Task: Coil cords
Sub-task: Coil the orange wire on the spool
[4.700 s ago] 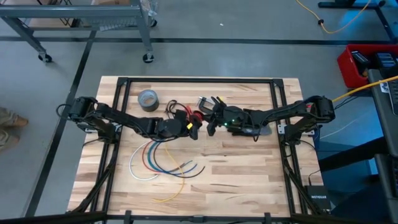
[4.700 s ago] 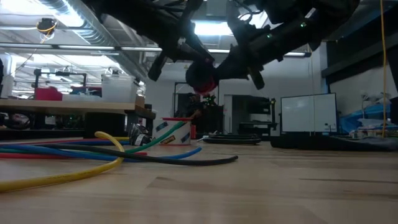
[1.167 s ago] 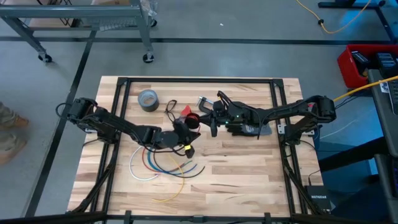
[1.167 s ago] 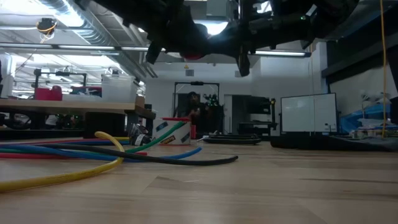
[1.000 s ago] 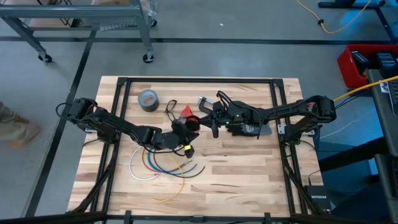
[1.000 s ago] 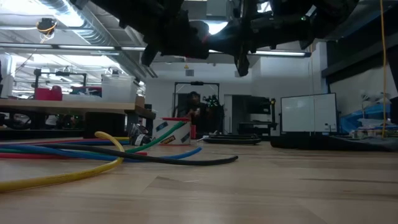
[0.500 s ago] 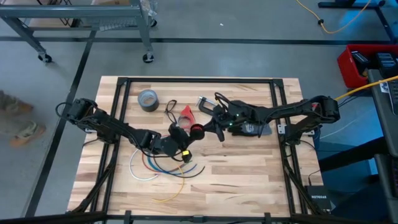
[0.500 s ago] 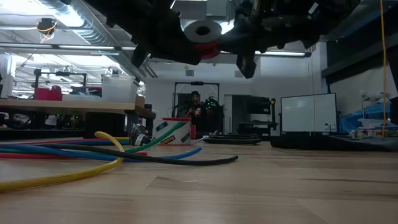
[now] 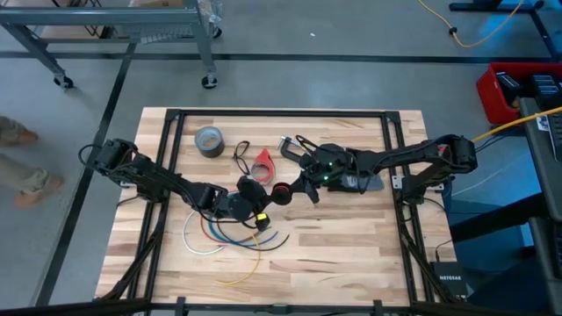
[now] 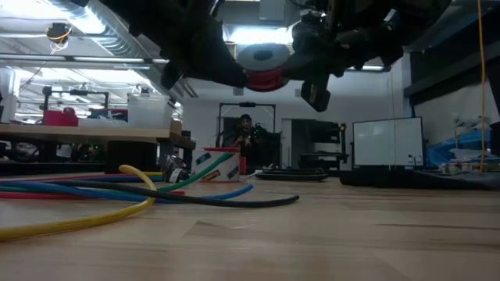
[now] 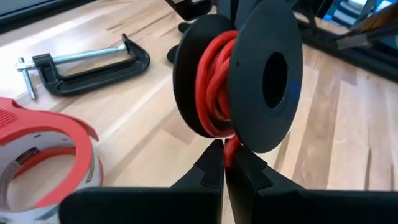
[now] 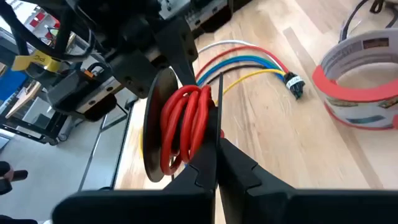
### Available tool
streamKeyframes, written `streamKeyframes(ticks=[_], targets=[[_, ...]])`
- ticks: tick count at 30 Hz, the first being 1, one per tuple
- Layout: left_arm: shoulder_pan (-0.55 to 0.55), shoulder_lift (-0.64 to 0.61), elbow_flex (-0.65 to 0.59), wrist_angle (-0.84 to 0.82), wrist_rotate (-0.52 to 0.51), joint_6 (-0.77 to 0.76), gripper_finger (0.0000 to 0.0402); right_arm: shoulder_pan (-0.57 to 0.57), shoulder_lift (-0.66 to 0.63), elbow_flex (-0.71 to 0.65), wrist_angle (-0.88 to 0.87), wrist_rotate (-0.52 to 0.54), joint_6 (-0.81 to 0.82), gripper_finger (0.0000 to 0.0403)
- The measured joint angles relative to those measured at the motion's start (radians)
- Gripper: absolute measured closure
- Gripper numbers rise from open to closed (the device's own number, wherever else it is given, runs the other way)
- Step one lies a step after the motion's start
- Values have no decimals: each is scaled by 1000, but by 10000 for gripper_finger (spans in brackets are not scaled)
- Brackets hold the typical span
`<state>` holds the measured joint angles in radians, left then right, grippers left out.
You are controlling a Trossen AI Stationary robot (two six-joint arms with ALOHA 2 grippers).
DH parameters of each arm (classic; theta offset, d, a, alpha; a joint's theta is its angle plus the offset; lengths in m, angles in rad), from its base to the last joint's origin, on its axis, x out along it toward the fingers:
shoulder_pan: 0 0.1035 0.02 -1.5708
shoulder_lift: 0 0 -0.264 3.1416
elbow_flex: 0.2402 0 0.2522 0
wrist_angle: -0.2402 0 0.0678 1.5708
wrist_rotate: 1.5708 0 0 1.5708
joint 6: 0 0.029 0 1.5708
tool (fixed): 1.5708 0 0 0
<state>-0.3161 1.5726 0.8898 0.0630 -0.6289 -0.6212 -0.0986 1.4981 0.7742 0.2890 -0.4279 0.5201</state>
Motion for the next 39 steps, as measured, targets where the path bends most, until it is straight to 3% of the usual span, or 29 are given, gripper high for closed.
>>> streamKeyframes(ticks=[10, 22, 29, 39], targets=[[-1, 0, -1, -43, 3, 20, 401, 22, 64, 0, 0, -11, 0, 398], [-12, 5, -1, -83, 141, -140, 401, 74, 154, 0, 34, 7, 25, 398], [-32, 93, -2, -75, 214, -246, 401, 121, 264, -2, 114, 10, 82, 398], [-46, 197, -2, -46, 219, -294, 401, 159, 360, -2, 146, 42, 84, 398]])
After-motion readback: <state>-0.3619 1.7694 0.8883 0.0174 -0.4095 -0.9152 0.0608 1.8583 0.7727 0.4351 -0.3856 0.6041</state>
